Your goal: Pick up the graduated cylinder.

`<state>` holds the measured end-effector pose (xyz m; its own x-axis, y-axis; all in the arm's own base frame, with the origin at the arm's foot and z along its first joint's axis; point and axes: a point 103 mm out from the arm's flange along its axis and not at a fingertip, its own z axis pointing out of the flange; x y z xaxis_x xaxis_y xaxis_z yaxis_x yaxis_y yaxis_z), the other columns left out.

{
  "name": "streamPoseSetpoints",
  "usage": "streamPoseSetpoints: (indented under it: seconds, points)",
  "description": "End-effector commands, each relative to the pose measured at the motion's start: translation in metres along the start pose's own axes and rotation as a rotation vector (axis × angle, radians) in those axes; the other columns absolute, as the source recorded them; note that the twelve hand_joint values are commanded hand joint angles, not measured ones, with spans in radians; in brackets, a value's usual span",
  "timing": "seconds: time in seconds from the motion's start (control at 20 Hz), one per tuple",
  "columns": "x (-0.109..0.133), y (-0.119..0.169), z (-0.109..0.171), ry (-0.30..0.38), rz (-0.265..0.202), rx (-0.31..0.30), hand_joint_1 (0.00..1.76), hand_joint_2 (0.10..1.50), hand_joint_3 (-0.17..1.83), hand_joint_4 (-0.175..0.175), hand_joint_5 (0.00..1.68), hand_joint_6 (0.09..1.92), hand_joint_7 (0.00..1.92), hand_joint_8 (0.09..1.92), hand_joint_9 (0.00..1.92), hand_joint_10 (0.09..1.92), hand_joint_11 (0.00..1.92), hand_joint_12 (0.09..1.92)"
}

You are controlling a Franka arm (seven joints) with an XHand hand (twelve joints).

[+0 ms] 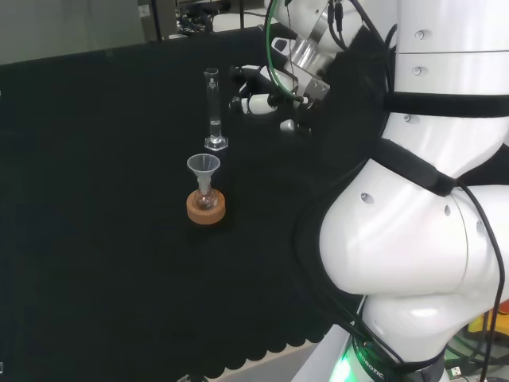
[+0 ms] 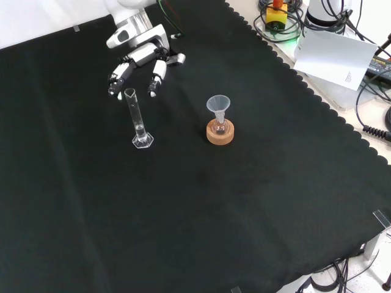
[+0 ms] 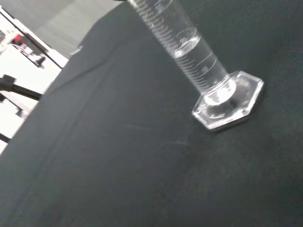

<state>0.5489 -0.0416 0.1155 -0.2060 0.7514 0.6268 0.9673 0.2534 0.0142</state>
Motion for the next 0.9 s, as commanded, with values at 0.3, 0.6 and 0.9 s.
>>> streamPoseSetpoints:
  seconds: [0.3, 0.6, 0.9]
  points:
    - [-0.001, 0.022, 0.025, 0.169, -0.083, -0.077, 0.89, 0.99, -0.17, -0.055, 0.42, 0.09, 0.31, 0.68, 0.56, 0.61, 0.33, 1.31]
    - [0.000, 0.030, 0.031, 0.209, -0.122, -0.102, 0.91, 0.98, -0.17, -0.054, 0.45, 0.09, 0.34, 0.66, 0.59, 0.59, 0.37, 1.29]
    - [0.001, 0.039, 0.042, 0.241, -0.145, -0.101, 0.94, 0.98, -0.17, -0.050, 0.48, 0.09, 0.37, 0.66, 0.62, 0.58, 0.41, 1.27]
